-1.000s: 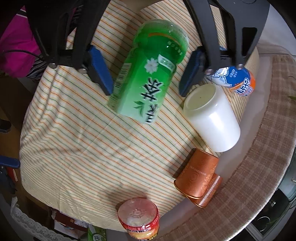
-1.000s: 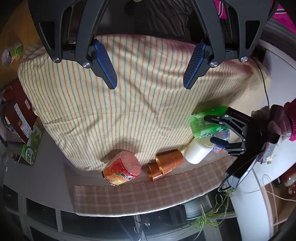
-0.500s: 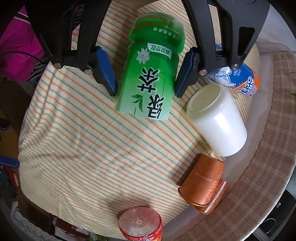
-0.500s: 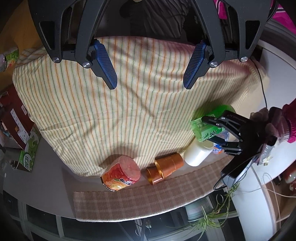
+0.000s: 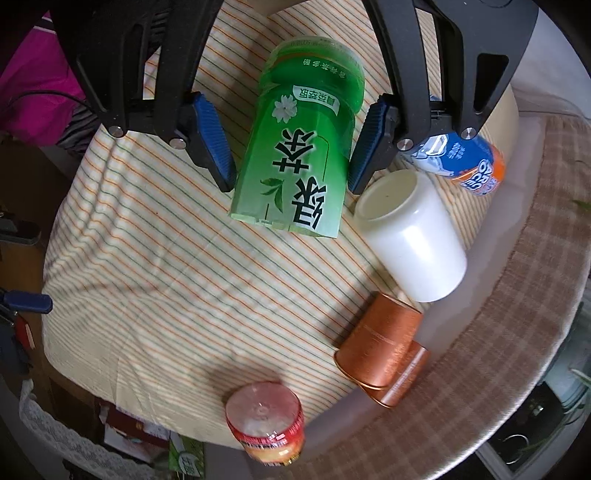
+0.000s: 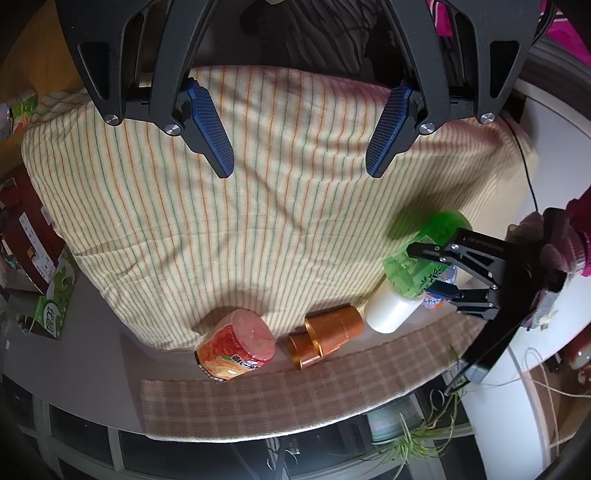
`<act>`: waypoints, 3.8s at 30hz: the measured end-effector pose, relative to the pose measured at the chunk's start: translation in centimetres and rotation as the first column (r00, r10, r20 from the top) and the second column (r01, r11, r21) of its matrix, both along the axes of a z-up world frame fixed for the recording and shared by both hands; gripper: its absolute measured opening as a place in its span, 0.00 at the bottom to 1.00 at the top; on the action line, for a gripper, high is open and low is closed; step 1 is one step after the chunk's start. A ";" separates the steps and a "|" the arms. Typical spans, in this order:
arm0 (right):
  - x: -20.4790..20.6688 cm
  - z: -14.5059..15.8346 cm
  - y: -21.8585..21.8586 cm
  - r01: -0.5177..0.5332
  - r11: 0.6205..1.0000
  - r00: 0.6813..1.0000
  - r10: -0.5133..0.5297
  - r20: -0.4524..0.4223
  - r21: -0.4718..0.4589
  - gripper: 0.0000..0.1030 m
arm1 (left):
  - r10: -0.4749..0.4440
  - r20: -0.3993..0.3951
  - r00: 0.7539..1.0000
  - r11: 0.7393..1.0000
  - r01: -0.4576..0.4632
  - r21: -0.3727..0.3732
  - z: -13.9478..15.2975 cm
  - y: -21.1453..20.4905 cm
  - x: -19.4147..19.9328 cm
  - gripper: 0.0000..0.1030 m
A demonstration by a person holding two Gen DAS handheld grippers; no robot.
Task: Flip cup upright
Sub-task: 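Grasp the green bottle with the left gripper while the right gripper releases it, then rotate the green bottle upright with the left gripper and lower it onto the bed, then open the left gripper and pull it back from the upright bottle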
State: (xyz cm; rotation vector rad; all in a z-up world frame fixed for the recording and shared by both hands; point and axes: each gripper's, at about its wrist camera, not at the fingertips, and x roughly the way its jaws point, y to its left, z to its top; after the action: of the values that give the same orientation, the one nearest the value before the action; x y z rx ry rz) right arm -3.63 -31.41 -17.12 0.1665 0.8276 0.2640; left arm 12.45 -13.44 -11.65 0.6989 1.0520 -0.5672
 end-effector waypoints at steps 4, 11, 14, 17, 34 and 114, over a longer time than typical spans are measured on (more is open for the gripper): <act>0.2 0.4 0.4 -0.005 1.000 1.000 0.005 0.011 -0.012 0.72 | 0.016 0.044 0.999 0.999 -0.014 -0.032 1.2 0.7 -0.6 0.63; 0.6 0.5 1.3 -0.019 1.000 1.000 0.020 0.015 -0.018 0.72 | 0.066 0.119 0.991 0.989 -0.049 -0.141 3.1 2.1 -2.2 0.62; 0.8 0.4 1.8 -0.029 0.999 0.999 0.029 0.014 -0.021 0.72 | 0.098 0.134 0.986 0.977 -0.070 -0.200 3.6 2.7 -2.7 0.61; 0.8 0.4 2.2 -0.038 0.999 0.999 0.038 0.017 -0.030 0.72 | 0.136 0.149 0.979 0.961 -0.094 -0.260 4.0 3.4 -3.3 0.61; 1.0 0.8 2.9 -0.039 0.998 0.999 0.041 0.034 -0.045 0.72 | 0.376 0.098 0.921 0.793 -0.265 -0.549 2.3 5.9 -3.6 0.61; 2.0 4.6 6.7 0.016 1.000 0.975 -0.010 0.222 -0.026 0.82 | 0.717 0.388 0.579 0.659 -0.381 -0.648 9.8 13.7 -14.3 1.00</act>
State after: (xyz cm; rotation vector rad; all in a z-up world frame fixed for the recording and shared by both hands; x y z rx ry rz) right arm -1.67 -24.76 -12.51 0.1144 0.6079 0.2536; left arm -1.84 0.27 -1.87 0.0093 0.3994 0.0124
